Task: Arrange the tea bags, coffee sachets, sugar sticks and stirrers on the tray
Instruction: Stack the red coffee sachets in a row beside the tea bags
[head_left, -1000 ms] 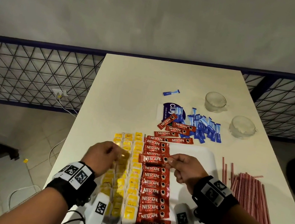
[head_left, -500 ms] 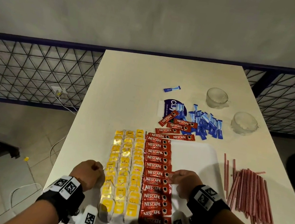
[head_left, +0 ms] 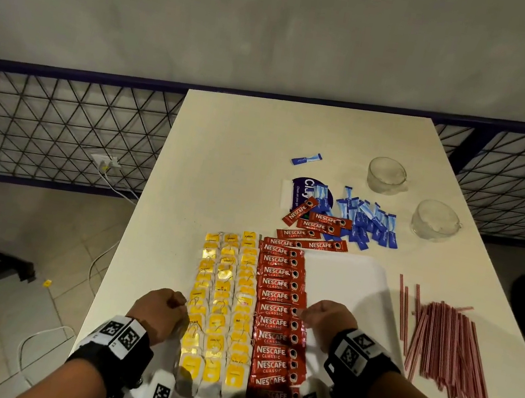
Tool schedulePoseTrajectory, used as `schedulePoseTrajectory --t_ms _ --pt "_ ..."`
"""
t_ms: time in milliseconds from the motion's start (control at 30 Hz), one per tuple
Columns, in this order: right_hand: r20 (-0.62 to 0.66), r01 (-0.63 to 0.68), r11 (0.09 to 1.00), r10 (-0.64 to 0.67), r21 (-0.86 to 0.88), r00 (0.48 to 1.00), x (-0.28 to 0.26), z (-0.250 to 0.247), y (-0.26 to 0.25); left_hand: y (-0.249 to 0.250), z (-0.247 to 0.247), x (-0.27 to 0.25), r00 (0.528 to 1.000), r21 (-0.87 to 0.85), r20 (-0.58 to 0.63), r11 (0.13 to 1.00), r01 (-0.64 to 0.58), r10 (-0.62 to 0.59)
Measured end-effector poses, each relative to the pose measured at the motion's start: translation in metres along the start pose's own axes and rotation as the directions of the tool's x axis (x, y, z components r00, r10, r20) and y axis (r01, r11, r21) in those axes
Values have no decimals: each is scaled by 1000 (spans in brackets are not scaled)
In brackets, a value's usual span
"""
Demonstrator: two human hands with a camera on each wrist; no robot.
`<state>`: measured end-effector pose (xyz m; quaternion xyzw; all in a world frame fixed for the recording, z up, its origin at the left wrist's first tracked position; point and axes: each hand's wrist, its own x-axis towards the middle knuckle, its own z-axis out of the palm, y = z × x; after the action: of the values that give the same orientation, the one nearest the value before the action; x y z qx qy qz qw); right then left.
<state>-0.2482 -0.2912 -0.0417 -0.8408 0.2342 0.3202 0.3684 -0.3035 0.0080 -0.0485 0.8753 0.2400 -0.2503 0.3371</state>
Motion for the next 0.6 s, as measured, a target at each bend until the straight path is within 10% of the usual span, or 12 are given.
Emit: schedulePoseTrajectory --t_ms 600 --pt "-49 76 997 -77 -25 996 1 1 5 8 2 -7 998 -125 42 991 56 -51"
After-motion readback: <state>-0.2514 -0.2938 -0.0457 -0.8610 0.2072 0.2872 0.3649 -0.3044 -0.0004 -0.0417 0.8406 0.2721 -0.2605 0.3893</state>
